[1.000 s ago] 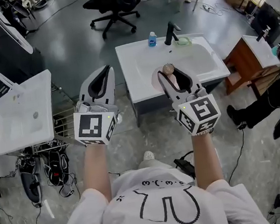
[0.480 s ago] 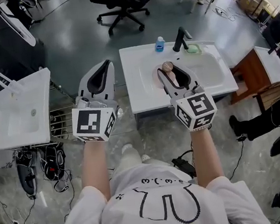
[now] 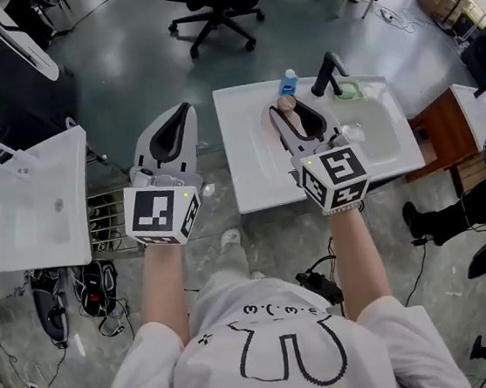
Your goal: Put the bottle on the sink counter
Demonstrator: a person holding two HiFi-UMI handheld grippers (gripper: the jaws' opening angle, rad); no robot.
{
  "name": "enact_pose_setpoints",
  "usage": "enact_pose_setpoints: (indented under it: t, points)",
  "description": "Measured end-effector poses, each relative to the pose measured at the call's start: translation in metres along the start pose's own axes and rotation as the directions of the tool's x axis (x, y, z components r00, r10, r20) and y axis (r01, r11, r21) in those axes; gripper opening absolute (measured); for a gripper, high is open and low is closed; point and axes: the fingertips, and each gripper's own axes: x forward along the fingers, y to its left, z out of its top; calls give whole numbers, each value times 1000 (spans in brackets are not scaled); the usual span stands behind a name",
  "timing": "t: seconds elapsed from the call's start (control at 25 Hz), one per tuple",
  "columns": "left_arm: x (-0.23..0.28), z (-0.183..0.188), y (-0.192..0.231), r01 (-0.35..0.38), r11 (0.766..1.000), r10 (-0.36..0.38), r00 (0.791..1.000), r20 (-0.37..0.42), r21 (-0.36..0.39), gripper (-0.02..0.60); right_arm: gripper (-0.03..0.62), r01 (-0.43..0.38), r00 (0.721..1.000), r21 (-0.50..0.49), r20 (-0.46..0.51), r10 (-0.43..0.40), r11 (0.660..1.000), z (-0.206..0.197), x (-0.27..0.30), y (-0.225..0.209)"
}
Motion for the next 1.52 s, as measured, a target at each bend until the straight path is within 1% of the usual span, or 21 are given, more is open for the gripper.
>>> enact_pose_setpoints:
  t: [0.16,0.36,0.72,1.04,1.24,1.52]
  points:
    - [23,-11,23,7,1000,-7,1000,-4,-3,11,152,0,1000,5,-21,0,1000,-10,40,-12]
    - [53,-31,49,18,1000,-18,999,-27,-9,10,153,3,999,34,-53,-1,999,-31,89,-25]
    - [102,-67,86,46,998,-49,997,-66,-41,10,153,-7,988,62,-156,17,998,-78,162,-37]
    - [128,-94,97,78,995,-84,991,-107,-55,9,153,-3,970,113,-241,30,994,-124,200,-44]
    - [139,-107,101,85,995,-92,988,-125,-57,9,153,-23,953,131,-296,61,991,-154,217,-45]
    - [144,-130,107,84,994,-95,983,-160,-72,10,153,-32,939,163,-334,86,986,-182,235,-45]
